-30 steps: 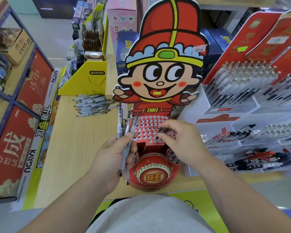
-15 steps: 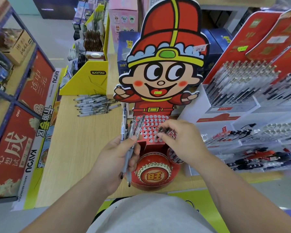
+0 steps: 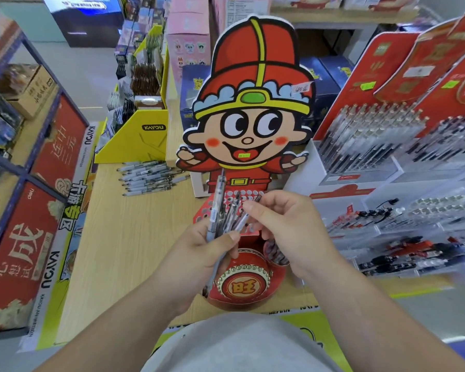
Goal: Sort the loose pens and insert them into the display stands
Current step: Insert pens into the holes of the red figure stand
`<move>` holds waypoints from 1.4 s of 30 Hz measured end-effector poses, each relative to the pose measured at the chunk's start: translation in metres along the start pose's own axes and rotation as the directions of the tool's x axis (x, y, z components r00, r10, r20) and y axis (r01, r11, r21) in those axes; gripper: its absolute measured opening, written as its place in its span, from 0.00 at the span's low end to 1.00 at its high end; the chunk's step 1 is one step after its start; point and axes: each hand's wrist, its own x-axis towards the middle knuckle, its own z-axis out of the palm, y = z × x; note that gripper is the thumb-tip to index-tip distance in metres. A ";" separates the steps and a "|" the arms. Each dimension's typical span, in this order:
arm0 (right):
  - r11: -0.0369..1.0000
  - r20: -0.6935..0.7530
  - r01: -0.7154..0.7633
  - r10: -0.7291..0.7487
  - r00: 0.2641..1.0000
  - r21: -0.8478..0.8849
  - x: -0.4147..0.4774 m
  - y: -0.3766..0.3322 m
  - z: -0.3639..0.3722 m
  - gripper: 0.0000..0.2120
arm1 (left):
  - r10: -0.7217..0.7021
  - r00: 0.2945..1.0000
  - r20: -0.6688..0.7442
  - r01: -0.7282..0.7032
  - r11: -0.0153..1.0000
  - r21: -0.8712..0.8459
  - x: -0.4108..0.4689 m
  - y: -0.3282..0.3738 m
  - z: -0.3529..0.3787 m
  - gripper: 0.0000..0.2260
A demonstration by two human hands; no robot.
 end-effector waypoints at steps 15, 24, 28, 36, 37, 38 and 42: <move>0.946 -0.098 0.270 -0.290 0.952 -0.179 0.022 -0.013 -0.025 0.05 | -0.171 0.947 -0.271 0.122 0.974 -0.189 0.005 -0.015 -0.026 0.10; 0.715 0.153 0.378 -0.361 0.920 -0.587 0.024 0.017 -0.007 0.10 | -0.213 0.942 -0.260 0.146 0.956 -0.254 0.001 -0.022 -0.032 0.10; 0.673 0.172 0.396 -0.376 0.911 -0.625 0.026 0.013 -0.006 0.10 | -0.213 0.945 -0.250 0.142 0.952 -0.272 0.001 -0.023 -0.034 0.10; 0.594 0.215 0.433 -0.403 0.890 -0.678 0.022 0.010 -0.005 0.10 | -0.200 0.956 -0.214 0.141 0.954 -0.265 0.002 -0.020 -0.033 0.10; 0.578 0.221 0.442 -0.413 0.883 -0.686 0.022 0.010 -0.005 0.10 | -0.203 0.956 -0.212 0.141 0.951 -0.274 0.002 -0.020 -0.033 0.10; 0.561 0.229 0.450 -0.421 0.878 -0.694 0.021 0.010 -0.005 0.10 | -0.204 0.957 -0.208 0.141 0.949 -0.284 0.002 -0.020 -0.033 0.10; 0.542 0.235 0.446 -0.415 0.879 -0.712 0.021 0.011 -0.005 0.11 | -0.208 0.962 -0.177 0.145 0.937 -0.317 0.003 -0.021 -0.035 0.09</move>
